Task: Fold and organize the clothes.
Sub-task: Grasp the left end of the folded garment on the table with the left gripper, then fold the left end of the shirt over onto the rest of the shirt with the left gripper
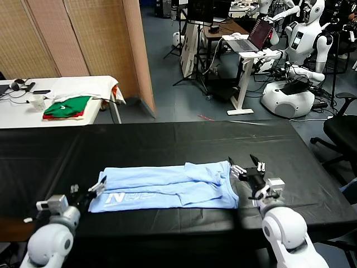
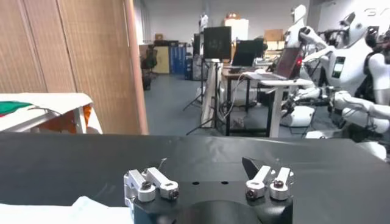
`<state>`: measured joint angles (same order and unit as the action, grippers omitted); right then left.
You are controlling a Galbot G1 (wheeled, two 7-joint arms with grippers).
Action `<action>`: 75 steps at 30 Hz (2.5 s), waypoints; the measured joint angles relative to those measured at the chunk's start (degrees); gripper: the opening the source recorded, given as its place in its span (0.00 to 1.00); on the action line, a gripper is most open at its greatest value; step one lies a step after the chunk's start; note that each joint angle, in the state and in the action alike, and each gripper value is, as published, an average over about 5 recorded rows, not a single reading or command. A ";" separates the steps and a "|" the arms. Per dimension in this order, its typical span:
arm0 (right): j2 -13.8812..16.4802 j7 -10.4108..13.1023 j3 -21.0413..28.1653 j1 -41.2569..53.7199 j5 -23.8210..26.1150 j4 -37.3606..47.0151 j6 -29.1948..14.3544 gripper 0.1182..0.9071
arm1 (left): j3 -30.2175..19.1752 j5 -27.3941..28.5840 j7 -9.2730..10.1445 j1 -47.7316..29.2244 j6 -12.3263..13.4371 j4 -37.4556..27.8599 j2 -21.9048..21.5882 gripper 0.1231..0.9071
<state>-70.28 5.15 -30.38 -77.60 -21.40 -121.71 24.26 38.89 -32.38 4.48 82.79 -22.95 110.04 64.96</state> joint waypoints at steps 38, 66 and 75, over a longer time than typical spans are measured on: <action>-1.96 0.72 1.95 0.04 1.12 -1.96 0.02 1.00 | -0.03 10.98 -3.65 2.94 1.10 0.77 1.62 0.09; -4.78 0.22 0.47 -6.92 3.82 -2.90 -3.42 1.00 | 2.53 5.69 -0.66 2.98 -0.86 8.07 -3.86 0.09; -5.88 0.11 -1.73 -11.39 6.35 -3.85 -4.21 1.00 | -7.80 2.36 -0.31 -0.40 -1.44 11.94 3.37 0.09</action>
<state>-76.16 5.26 -32.10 -88.98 -15.05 -125.56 20.05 31.09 -30.03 4.16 82.40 -24.39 121.97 68.34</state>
